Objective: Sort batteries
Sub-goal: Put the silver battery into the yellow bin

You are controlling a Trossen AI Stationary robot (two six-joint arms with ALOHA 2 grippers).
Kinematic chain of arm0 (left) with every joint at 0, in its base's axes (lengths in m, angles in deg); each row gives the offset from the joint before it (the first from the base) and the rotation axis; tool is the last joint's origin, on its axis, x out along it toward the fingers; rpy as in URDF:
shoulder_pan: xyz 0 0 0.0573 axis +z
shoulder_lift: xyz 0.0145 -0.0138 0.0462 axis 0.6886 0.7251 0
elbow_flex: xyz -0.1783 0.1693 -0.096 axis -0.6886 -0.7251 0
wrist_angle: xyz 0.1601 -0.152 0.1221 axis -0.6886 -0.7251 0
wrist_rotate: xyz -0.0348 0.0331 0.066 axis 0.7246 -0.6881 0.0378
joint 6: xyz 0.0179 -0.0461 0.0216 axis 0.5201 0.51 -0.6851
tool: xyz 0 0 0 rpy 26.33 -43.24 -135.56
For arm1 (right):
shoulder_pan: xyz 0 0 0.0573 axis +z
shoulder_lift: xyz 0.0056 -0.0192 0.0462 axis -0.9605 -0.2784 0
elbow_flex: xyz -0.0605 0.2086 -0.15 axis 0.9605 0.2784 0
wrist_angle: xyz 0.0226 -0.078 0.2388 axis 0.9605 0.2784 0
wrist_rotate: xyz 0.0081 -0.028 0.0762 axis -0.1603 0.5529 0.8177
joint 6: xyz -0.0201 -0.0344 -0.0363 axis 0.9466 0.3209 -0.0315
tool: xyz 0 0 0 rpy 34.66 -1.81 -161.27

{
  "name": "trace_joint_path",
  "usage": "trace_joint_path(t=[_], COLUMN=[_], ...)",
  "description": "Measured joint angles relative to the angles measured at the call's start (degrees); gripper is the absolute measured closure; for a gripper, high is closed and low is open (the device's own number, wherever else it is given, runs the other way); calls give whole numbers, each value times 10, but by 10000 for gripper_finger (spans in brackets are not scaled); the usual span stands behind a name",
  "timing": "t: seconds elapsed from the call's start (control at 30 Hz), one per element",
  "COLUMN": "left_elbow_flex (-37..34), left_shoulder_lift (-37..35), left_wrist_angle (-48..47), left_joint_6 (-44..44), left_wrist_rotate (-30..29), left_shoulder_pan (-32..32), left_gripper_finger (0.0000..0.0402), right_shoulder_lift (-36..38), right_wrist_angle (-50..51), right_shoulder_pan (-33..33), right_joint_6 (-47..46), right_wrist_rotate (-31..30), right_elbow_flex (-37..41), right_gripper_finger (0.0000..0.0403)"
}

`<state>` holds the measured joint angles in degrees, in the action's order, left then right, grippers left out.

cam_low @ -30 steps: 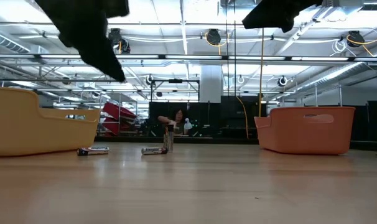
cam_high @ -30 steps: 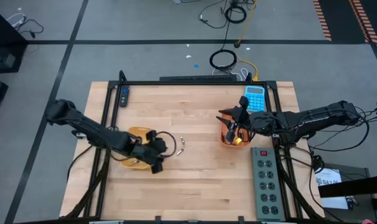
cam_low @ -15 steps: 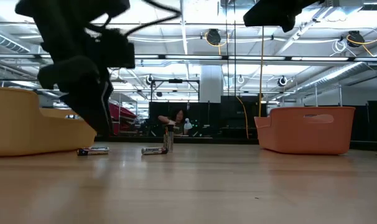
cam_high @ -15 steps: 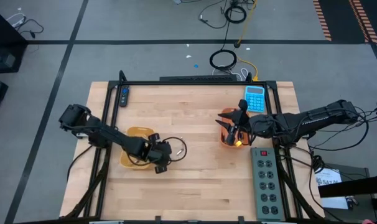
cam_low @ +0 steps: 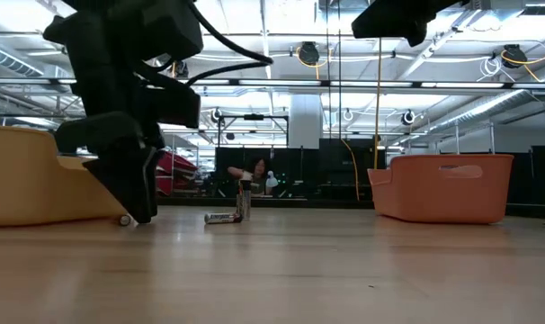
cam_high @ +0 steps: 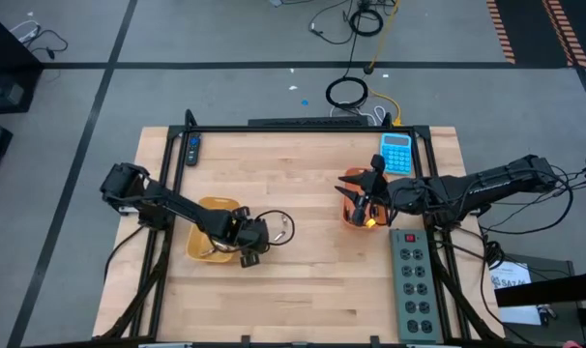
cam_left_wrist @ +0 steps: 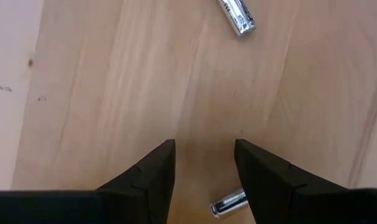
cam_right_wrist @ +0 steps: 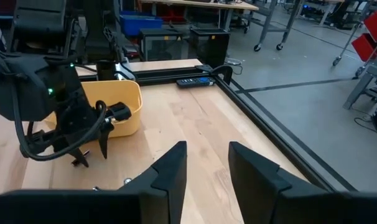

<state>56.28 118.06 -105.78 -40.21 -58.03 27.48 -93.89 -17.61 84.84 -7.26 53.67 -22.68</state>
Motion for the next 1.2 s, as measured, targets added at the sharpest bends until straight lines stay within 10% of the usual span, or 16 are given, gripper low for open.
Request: trace_joint_path(t=[0.53,1.2], left_elbow_flex=[10,10], left_shoulder_lift=[0,43], left_wrist_angle=[102,207], left_joint_6=[-28,2], left_wrist_rotate=[48,-101], left_shoulder_pan=[-1,-6], left_gripper_finger=[224,192], right_shoulder_lift=[0,0], right_wrist_angle=[0,-2], right_shoulder_pan=[0,0], right_joint_6=[0,0], right_wrist_rotate=[0,0], right_elbow_flex=[0,0], right_gripper_finger=[294,294])
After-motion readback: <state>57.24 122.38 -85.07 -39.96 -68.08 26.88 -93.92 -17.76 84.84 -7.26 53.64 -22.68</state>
